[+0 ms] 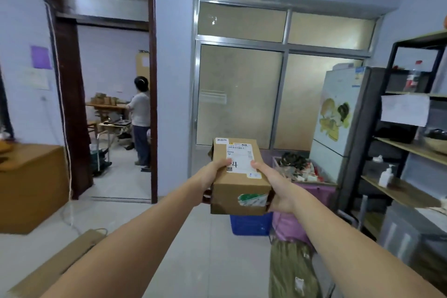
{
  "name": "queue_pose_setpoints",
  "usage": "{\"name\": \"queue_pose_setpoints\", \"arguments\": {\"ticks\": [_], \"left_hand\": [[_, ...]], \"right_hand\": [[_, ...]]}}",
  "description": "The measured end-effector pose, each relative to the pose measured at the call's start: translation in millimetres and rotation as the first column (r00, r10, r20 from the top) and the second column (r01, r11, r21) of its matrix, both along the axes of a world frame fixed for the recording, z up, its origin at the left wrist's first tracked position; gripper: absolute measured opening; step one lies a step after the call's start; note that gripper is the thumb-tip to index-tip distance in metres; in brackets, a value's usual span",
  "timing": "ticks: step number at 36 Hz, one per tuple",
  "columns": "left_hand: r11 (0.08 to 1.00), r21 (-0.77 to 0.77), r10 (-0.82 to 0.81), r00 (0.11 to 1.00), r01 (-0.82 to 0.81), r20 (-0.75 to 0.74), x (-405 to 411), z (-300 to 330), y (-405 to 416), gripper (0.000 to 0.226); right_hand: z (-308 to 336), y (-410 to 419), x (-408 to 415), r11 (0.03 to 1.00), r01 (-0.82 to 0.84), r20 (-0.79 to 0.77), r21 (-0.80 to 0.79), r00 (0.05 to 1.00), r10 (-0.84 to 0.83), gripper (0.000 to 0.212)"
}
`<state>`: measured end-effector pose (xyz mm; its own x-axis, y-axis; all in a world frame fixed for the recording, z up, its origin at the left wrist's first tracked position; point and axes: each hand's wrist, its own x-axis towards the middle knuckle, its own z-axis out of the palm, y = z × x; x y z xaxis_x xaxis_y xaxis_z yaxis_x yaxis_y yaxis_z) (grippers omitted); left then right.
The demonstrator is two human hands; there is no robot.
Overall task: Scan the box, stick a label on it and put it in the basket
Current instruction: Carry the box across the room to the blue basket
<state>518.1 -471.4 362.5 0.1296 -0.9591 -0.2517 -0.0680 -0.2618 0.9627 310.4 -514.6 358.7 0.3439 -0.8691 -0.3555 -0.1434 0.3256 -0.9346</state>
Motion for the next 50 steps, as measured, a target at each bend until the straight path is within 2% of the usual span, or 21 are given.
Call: {"name": "queue_pose_setpoints", "arguments": {"ticks": [4, 10, 18, 30, 40, 50], "left_hand": [[0.999, -0.007, 0.037, 0.999, -0.036, 0.017, 36.7, 0.7, -20.6, 0.067], [1.000, 0.001, 0.030, 0.999, -0.031, 0.035, 76.0, -0.8, -65.8, 0.057], [1.000, 0.011, 0.020, 1.000, -0.020, 0.009, 98.5, -16.1, -136.1, 0.052], [0.998, 0.019, 0.059, 0.998, -0.059, 0.014, 127.2, -19.3, -271.0, 0.053], [0.994, 0.061, 0.094, 0.996, -0.093, -0.004, 172.0, -26.0, -371.6, 0.054], [0.995, 0.068, 0.069, 0.998, -0.069, 0.008, 251.8, -47.1, -483.5, 0.057]], "right_hand": [[-2.3, -31.0, 36.0, 0.998, -0.054, 0.027, 0.015, 0.998, 0.053, 0.070], [-6.1, -78.1, 76.9, 1.000, -0.021, 0.026, 0.014, 0.999, 0.021, 0.072], [-16.7, -147.3, 100.1, 0.999, -0.038, 0.005, 0.031, 0.999, 0.037, 0.072], [-14.7, -288.6, 127.7, 0.995, -0.103, -0.021, -0.003, 0.994, 0.103, 0.060], [-19.6, -404.1, 176.4, 0.988, -0.147, -0.053, 0.050, 0.987, 0.150, 0.063], [-45.1, -516.7, 252.8, 0.985, -0.154, -0.078, 0.075, 0.984, 0.159, 0.075]]}}
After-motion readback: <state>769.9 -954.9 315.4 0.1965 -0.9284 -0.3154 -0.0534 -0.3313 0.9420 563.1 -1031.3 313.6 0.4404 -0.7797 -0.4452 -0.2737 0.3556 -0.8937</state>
